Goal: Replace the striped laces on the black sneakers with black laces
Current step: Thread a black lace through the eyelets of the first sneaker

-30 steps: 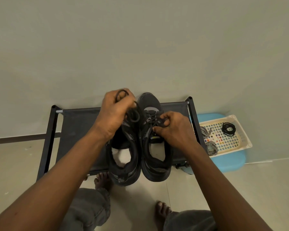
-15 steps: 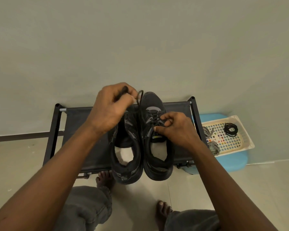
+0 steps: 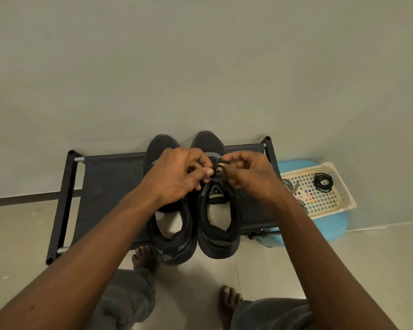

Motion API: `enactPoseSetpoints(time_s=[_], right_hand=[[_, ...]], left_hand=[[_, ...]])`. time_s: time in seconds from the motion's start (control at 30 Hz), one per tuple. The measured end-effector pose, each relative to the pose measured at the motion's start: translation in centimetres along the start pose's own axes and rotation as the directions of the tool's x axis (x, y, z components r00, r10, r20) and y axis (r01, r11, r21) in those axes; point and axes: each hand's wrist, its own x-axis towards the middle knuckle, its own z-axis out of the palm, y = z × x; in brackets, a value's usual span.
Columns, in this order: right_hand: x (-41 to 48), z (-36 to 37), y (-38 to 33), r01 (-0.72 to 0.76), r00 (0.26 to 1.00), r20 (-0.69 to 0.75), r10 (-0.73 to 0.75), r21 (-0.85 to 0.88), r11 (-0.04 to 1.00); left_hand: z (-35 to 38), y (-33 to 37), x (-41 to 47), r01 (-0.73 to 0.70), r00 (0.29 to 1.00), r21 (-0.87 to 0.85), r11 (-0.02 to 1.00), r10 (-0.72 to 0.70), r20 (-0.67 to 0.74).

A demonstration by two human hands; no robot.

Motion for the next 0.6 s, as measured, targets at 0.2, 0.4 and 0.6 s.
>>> enactPoseSetpoints(time_s=[0.2, 0.4, 0.6], right_hand=[[-0.1, -0.1, -0.2, -0.050, 0.998, 0.034, 0.047, 0.109, 0.993], [-0.5, -0.3, -0.4, -0.036, 0.994, 0.103, 0.025, 0.111, 0.993], [0.1, -1.3, 0.1, -0.003, 0.996, -0.084, 0.029, 0.291, 0.957]], left_hand=[[0.8, -0.5, 0.7, -0.013, 0.997, 0.060, 0.998, 0.017, -0.069], [0.9, -0.8, 1.1, -0.011, 0.979, 0.006, 1.000, 0.012, -0.202], [-0.4, -1.2, 1.0, 0.058, 0.955, 0.030, 0.998, -0.046, -0.294]])
